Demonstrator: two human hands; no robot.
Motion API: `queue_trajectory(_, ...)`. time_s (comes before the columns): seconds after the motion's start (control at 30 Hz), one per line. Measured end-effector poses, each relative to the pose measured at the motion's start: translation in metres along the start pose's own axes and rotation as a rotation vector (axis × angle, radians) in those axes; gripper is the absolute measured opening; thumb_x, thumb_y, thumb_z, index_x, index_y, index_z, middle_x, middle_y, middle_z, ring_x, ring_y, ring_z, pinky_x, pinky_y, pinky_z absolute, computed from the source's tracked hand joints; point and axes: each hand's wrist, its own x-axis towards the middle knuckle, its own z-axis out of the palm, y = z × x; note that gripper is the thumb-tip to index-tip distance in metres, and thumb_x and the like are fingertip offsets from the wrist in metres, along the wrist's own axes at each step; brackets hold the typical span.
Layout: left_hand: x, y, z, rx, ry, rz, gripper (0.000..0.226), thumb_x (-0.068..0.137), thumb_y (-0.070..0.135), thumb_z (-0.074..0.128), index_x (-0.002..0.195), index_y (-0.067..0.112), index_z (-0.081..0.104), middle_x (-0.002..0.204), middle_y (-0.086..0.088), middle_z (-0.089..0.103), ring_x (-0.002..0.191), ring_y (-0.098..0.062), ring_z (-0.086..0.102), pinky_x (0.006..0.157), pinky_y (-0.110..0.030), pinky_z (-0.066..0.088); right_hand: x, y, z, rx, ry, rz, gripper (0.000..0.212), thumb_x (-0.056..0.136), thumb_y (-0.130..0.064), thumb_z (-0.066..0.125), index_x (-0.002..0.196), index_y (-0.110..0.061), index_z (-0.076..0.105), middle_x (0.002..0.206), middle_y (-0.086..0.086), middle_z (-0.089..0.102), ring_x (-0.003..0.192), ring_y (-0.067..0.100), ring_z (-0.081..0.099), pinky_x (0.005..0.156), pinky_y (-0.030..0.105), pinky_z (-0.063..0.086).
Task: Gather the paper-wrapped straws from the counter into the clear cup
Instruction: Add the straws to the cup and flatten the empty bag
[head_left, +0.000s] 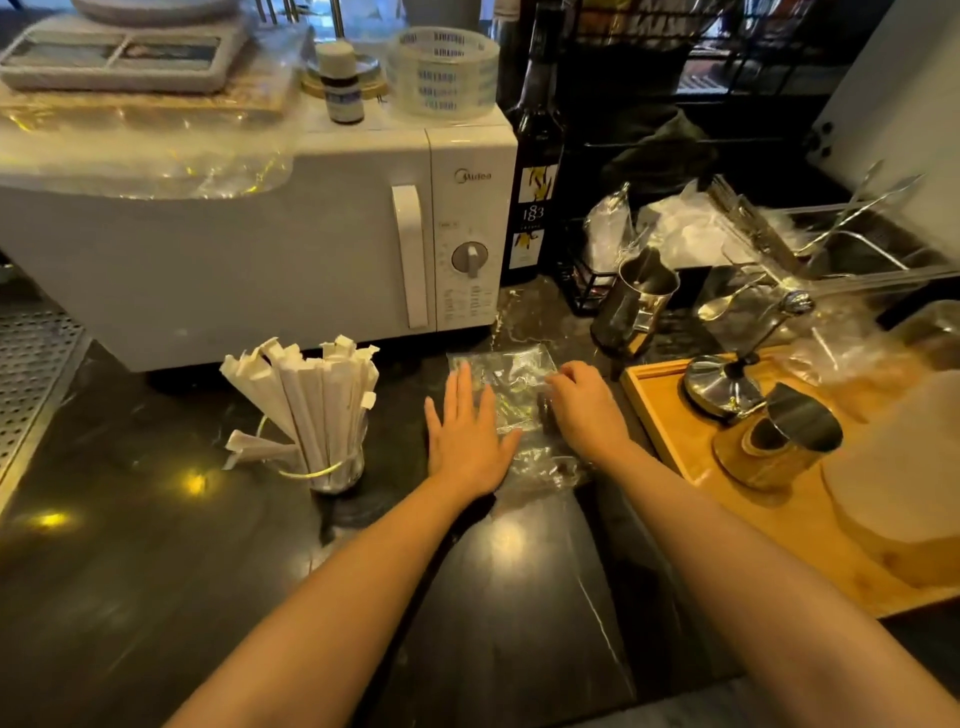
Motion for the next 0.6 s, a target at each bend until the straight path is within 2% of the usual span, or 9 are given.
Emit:
queue_trajectory(0.07,0.001,0.007,0.004,0.025,-0.015,0.046,0.069,0.091,0.048,0.029,0.145,0.012,0.005,0.156,-0.011,-0.015,0.142,-0.024,-0.018,0.114,-0.052,-0.008,-0.006,-0.006,0.005,-0.073,-0.048,-0.146,0.036,0.094,-0.025,0.040,0.123,-0.006,0.049,0.134,0.017,0.047,0.123,0.031,0.042,0.100,0.038,0.034)
queue_trajectory(0.13,0.000,0.011,0.009,0.051,-0.123,0.067,0.070,0.092,0.049,0.025,0.145,0.011,-0.001,0.156,-0.010,-0.013,0.143,-0.022,-0.017,0.114,-0.051,-0.009,-0.011,-0.007,0.013,-0.130,-0.151,-0.235,0.045,0.095,-0.030,0.037,0.133,-0.004,0.038,0.142,0.016,0.037,0.132,0.030,0.033,0.108,0.037,0.026)
queue_trajectory(0.2,-0.002,0.007,0.014,0.075,-0.198,0.074,0.074,0.091,0.053,0.022,0.144,0.009,-0.005,0.156,-0.010,-0.012,0.143,-0.023,-0.015,0.115,-0.049,-0.008,-0.016,-0.003,0.019,-0.170,-0.266,-0.197,0.056,0.097,-0.036,0.030,0.143,-0.006,0.018,0.155,0.013,0.016,0.143,0.025,0.013,0.116,0.038,0.013)
queue_trajectory(0.3,-0.008,-0.004,0.018,0.159,-0.181,0.104,0.080,0.089,0.060,0.018,0.144,0.007,-0.007,0.156,-0.012,-0.011,0.143,-0.024,-0.014,0.116,-0.044,-0.006,-0.023,0.007,0.025,-0.267,-0.368,-0.146,0.063,0.096,-0.043,0.023,0.146,-0.011,0.000,0.158,0.010,-0.005,0.145,0.023,-0.008,0.117,0.040,-0.003)
queue_trajectory(0.47,-0.014,-0.012,0.012,0.237,-0.181,0.131,0.080,0.089,0.060,0.015,0.143,0.006,-0.009,0.156,-0.011,-0.012,0.143,-0.023,-0.014,0.117,-0.040,-0.005,-0.027,0.013,0.026,-0.329,-0.346,-0.159,0.065,0.095,-0.049,0.018,0.145,-0.014,-0.004,0.158,0.007,-0.008,0.144,0.021,-0.011,0.117,0.038,-0.007)
queue_trajectory(0.53,-0.018,-0.014,0.010,0.224,-0.194,0.140,0.075,0.091,0.056,0.015,0.144,0.008,-0.009,0.156,-0.009,-0.012,0.143,-0.022,-0.013,0.117,-0.038,-0.004,-0.030,0.013,0.021,-0.350,-0.348,-0.147,0.074,0.086,-0.060,0.001,0.146,-0.016,-0.004,0.158,0.006,-0.007,0.144,0.021,-0.011,0.117,0.038,-0.007)
queue_trajectory(0.6,-0.018,-0.015,0.006,0.210,-0.181,0.145,0.068,0.094,0.049,0.016,0.144,0.008,-0.007,0.157,-0.009,-0.009,0.144,-0.022,-0.011,0.118,-0.037,-0.001,-0.031,0.012,0.015,-0.418,-0.357,-0.157,0.096,0.064,-0.066,-0.021,0.146,-0.018,-0.004,0.158,0.005,-0.007,0.144,0.024,-0.012,0.117,0.040,-0.008)
